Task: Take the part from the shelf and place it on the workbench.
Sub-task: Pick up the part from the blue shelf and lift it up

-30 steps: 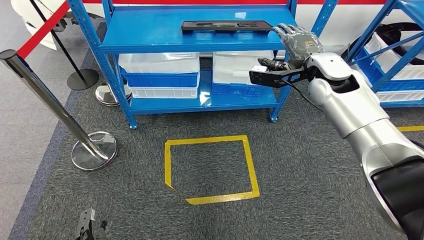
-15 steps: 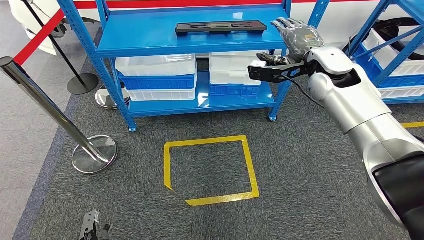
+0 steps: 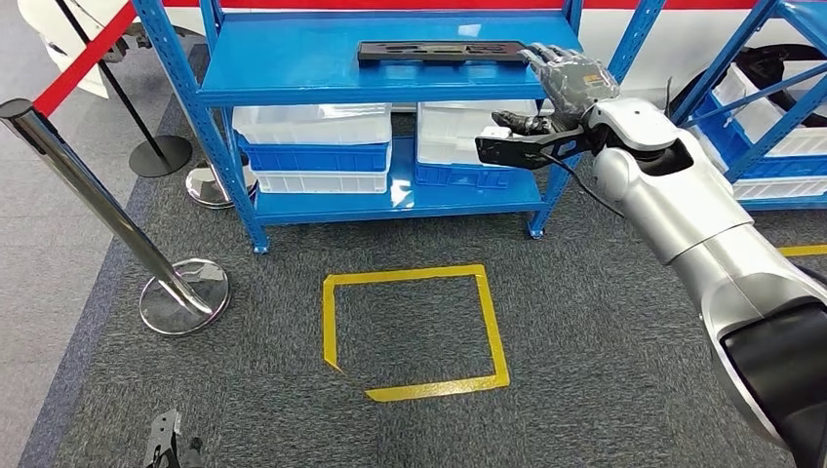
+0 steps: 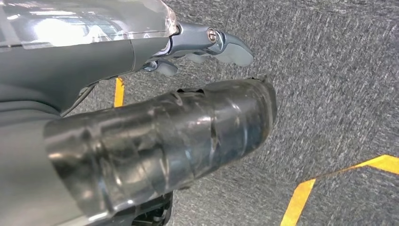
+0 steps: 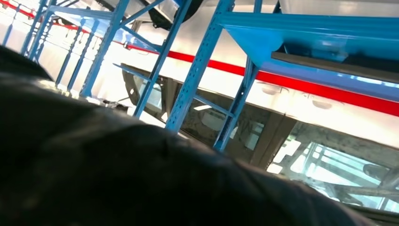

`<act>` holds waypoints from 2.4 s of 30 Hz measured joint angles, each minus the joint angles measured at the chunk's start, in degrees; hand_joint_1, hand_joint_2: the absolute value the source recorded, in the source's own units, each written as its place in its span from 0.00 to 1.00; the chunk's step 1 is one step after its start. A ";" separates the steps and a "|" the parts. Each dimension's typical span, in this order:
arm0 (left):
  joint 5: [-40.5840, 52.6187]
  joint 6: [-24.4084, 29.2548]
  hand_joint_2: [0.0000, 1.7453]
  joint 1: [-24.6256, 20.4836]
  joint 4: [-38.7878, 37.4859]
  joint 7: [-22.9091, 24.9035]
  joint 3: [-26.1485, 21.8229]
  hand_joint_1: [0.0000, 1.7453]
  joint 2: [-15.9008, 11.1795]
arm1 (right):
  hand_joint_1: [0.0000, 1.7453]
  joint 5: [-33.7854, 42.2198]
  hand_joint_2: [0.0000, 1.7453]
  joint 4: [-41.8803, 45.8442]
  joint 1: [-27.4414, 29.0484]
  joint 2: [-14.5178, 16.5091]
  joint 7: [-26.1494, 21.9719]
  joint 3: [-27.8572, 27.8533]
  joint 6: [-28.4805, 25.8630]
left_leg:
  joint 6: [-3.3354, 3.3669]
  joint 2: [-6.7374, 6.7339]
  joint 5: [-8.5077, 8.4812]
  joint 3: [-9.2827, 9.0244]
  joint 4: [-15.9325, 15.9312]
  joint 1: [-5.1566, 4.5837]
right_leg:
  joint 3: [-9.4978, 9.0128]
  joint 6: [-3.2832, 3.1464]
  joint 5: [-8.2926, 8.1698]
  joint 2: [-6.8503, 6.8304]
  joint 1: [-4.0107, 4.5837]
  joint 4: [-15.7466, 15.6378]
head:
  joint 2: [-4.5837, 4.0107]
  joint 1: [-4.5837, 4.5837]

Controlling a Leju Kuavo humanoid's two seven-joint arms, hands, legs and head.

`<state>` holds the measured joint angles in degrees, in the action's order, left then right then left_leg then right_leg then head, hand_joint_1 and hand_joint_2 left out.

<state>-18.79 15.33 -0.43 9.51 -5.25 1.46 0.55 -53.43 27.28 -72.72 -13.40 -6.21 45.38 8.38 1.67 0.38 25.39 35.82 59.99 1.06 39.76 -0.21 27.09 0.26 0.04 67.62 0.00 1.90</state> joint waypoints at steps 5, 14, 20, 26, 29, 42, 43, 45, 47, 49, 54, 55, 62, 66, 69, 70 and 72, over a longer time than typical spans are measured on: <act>-0.36 1.49 0.00 -0.06 0.00 -0.18 0.00 0.00 0.23 | 0.00 0.25 0.00 -0.10 -0.23 -0.07 0.12 0.17 -0.08 | -1.02 -0.06 0.12 -0.38 -0.72 -0.03 | -3.96 -1.66 -2.17 -0.08 0.99 -8.46 | 0.00 0.09; -0.89 2.62 0.00 0.19 0.00 -0.63 0.00 0.00 -0.13 | 0.00 0.48 0.00 -0.28 -0.01 -0.19 0.07 1.74 -0.07 | -2.23 -0.22 2.62 6.86 11.60 -0.03 | -7.22 -2.01 -0.92 0.03 0.12 -10.02 | 0.00 0.16; -0.66 2.83 0.00 0.14 -0.02 -1.55 0.00 0.00 -0.35 | 0.00 0.84 0.00 -0.31 -0.24 -0.40 0.02 2.80 0.00 | -0.83 -0.10 -0.75 0.69 -0.64 -0.28 | -8.18 -0.35 1.28 0.51 0.35 -8.80 | 0.00 0.04; -0.51 3.71 0.00 0.16 -0.02 -1.08 0.00 0.00 -0.46 | 0.00 1.32 0.00 -0.40 -0.11 -0.93 0.00 3.49 -0.01 | 0.65 0.04 1.14 -2.54 -1.74 -0.15 | 0.55 0.83 4.44 0.16 -0.09 4.65 | 0.00 -0.08; -0.31 4.62 0.00 0.30 -0.02 -0.80 0.00 0.00 -0.55 | 0.00 1.61 0.00 -0.56 0.37 -1.28 -0.01 3.86 -0.01 | 0.56 0.19 3.18 -5.16 -1.81 -0.42 | 4.47 0.56 4.15 0.09 -0.14 4.88 | 0.00 -0.09; 1.03 5.44 0.00 -0.18 -0.08 0.28 0.05 0.00 -0.36 | 0.00 2.45 0.00 -0.26 -0.53 -2.09 -0.38 4.23 0.03 | -2.70 -0.05 8.88 2.01 13.51 0.24 | -3.30 -3.73 -6.78 0.14 1.16 -12.11 | 0.00 -0.06; 0.97 5.32 0.00 -0.15 -0.08 0.35 0.06 0.00 -0.45 | 0.00 2.57 0.00 -0.26 -0.51 -2.09 -0.42 4.26 0.11 | -2.93 -0.06 9.42 3.17 13.45 0.33 | -3.77 -3.53 -6.20 0.22 1.06 -11.90 | 0.00 -0.06; 0.83 5.35 0.00 -0.13 -0.08 0.48 0.06 0.00 -0.57 | 0.00 2.90 0.00 -0.26 -0.52 -2.09 -0.50 4.28 0.31 | -3.33 -0.10 5.48 3.07 8.65 0.49 | -4.67 -2.97 -4.86 0.33 0.73 -11.07 | 0.00 -0.07; 0.78 5.44 0.00 -0.13 -0.09 0.69 0.06 0.00 -0.59 | 0.00 3.21 0.00 -0.22 -0.52 -2.10 -0.52 4.29 0.55 | -3.36 -0.12 0.51 1.60 1.93 0.47 | -5.07 -2.20 -3.47 0.46 0.44 -9.73 | 0.00 -0.07; 0.78 5.30 0.00 -0.11 -0.10 0.89 0.07 0.00 -0.58 | 0.00 3.37 0.00 -0.17 -0.41 -2.26 -0.52 4.31 0.75 | -2.40 -0.15 -0.75 0.92 -0.71 0.22 | -4.75 -1.43 -2.54 0.64 0.45 -8.74 | 0.01 -0.08; 0.85 5.26 0.00 -0.14 -0.11 0.93 0.07 0.00 -0.48 | 0.00 3.48 0.00 -0.05 -0.20 -2.93 -0.52 4.35 0.82 | -0.35 -0.34 -1.28 0.15 -1.37 0.46 | -3.10 0.06 0.48 0.58 0.34 -4.82 | 0.00 -0.14; 0.91 5.28 0.00 -0.15 -0.11 0.92 0.07 0.00 -0.48 | 0.00 3.54 0.00 -0.04 -0.15 -3.07 -0.54 4.35 0.83 | -0.19 -0.32 -1.20 0.02 -1.44 0.47 | -1.56 0.42 2.14 0.46 0.13 -1.57 | 0.00 -0.19; 1.57 5.95 0.00 -0.07 -0.11 1.07 0.36 0.00 -0.47 | 0.00 4.42 0.00 0.25 0.75 -4.56 -1.20 4.53 0.92 | -0.41 -0.11 0.02 -1.27 -1.41 0.44 | -1.00 0.88 -2.89 -0.01 -0.65 -4.11 | 0.00 -0.17; 1.44 6.47 0.00 0.03 -0.13 0.72 0.48 0.00 -0.42 | 0.00 5.05 0.00 1.02 0.78 -5.57 -1.31 4.72 1.41 | -1.50 -0.10 0.12 -1.41 -1.75 0.46 | -3.37 -0.13 -3.65 0.07 0.10 -8.97 | 0.00 -0.22; 1.20 6.76 0.00 0.01 -0.13 0.27 0.48 0.00 -0.44 | 0.00 5.31 0.00 1.92 0.83 -6.12 -1.29 4.90 1.82 | -2.07 -0.29 2.08 -0.37 0.93 0.37 | -4.33 -1.05 -3.87 -0.07 -0.25 -10.20 | 0.00 -0.18; 1.11 6.74 0.00 0.02 -0.13 0.20 0.48 0.00 -0.46 | 0.00 5.37 0.00 2.12 0.86 -6.19 -1.28 4.94 1.91 | -2.06 -0.33 3.68 1.15 4.08 0.37 | -4.59 -1.38 -3.88 -0.12 -0.28 -10.41 | 0.00 -0.17; 1.02 6.70 0.00 0.11 -0.13 0.17 0.48 0.00 -0.49 | 0.00 5.55 0.00 2.31 1.08 -6.31 -1.29 5.08 2.08 | -2.02 -0.30 6.64 5.10 11.80 0.32 | -4.69 -1.81 -3.75 -0.08 0.06 -10.38 | 0.00 -0.15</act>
<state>-17.76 22.03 -0.32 9.38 -5.08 1.95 0.06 -47.88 29.58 -71.64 -19.71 -7.50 50.45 10.46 -0.35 0.08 32.03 40.92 71.79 1.38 35.07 -2.02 23.34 0.18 0.09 57.24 0.00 1.75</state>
